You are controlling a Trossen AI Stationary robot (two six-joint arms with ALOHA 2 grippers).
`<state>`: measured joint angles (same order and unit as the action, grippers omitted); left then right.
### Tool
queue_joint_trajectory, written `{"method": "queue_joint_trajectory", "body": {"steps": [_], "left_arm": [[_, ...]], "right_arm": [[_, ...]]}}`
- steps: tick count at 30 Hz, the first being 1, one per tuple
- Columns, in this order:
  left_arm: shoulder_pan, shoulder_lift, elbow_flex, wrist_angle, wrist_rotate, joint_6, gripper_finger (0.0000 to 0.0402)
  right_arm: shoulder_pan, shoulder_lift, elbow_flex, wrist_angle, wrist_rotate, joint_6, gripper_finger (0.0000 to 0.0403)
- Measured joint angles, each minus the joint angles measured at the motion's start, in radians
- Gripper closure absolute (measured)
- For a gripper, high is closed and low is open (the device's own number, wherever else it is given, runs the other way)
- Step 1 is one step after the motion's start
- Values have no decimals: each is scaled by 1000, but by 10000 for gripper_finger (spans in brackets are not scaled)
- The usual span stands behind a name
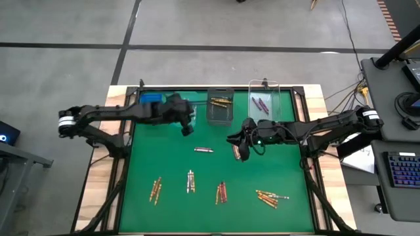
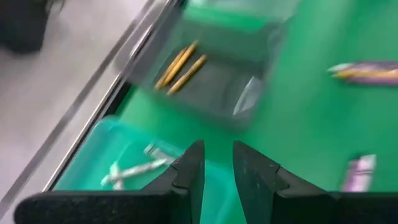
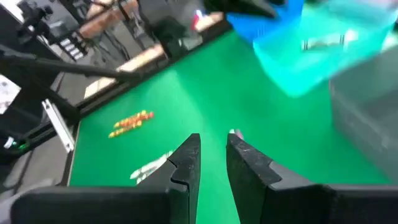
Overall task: Sort crayons
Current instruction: Put the yellow crayon into the black bin
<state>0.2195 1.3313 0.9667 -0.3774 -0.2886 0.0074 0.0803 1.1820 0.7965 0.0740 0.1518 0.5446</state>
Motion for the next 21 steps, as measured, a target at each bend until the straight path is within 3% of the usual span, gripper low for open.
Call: {"method": "queue_joint_trajectory", "body": {"steps": [10,17,21], "left_arm": [[-182,-220,-217,302,1,-1,335],[-199,-303,-282,344,0,-35,335],[-199,-314,-281,342,0,-43,335]], "right_arm": [[26,0,0,-248,-110,223,337],[80,33,0,-288,-174,307,337],[109,56,0,-398,-241,339,338]]}}
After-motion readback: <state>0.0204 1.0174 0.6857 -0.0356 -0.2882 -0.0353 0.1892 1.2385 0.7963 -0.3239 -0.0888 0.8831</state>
